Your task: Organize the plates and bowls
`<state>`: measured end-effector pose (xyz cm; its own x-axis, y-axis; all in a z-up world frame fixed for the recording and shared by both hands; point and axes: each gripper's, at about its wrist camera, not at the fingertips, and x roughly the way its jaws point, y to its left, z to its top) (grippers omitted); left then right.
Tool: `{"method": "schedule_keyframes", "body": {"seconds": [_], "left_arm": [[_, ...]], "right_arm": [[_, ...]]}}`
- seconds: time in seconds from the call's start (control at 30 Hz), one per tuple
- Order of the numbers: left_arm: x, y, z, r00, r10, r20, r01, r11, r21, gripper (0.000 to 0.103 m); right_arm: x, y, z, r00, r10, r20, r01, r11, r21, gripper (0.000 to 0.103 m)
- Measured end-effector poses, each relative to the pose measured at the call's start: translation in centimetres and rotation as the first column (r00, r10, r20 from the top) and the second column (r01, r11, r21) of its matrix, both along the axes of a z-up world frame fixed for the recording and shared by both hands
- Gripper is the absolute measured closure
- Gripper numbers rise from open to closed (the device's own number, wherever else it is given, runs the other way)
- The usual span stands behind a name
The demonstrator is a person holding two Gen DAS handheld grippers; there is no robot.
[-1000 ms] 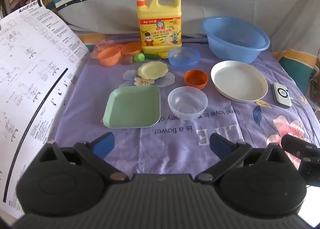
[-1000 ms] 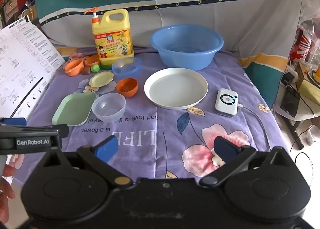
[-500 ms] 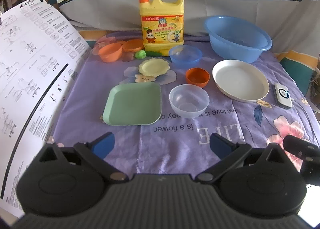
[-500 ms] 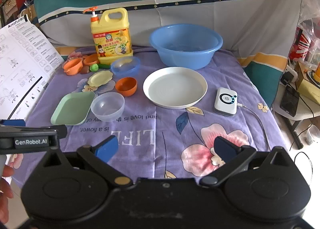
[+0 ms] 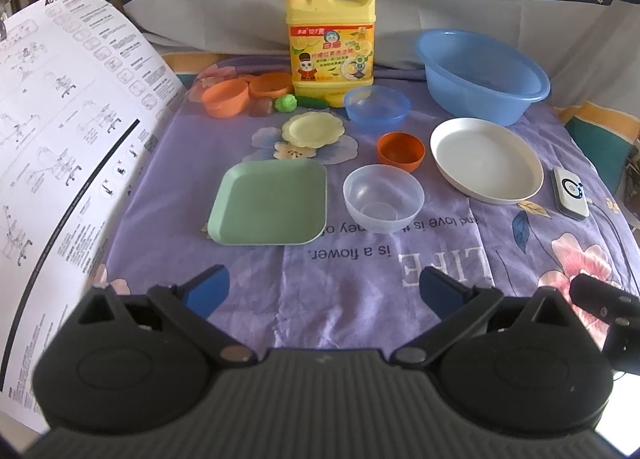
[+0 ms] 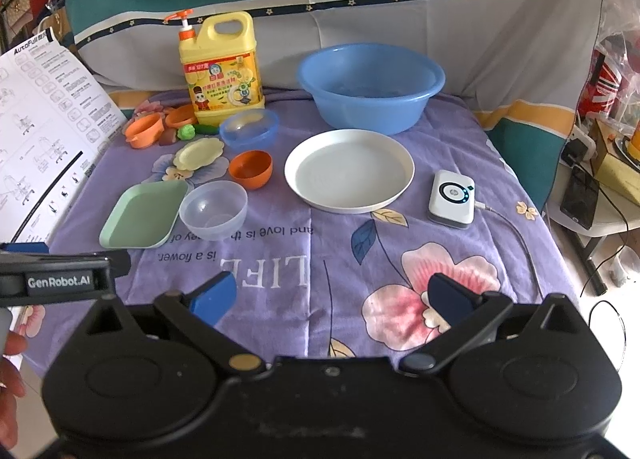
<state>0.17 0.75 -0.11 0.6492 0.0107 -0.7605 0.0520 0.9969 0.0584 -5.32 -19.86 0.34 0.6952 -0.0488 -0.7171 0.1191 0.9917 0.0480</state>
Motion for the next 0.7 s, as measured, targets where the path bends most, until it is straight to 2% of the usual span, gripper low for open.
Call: {"method": "schedule_keyframes", "body": {"seconds": [0.7], "left_arm": [[0.15, 0.59, -0.8, 1.0, 0.02, -0.008, -0.02, 1.0, 0.0, 0.0]], "right_arm": [[0.28, -0.01, -0.39, 1.0, -0.005, -0.018, 0.005, 1.0, -0.002, 0.0]]}}
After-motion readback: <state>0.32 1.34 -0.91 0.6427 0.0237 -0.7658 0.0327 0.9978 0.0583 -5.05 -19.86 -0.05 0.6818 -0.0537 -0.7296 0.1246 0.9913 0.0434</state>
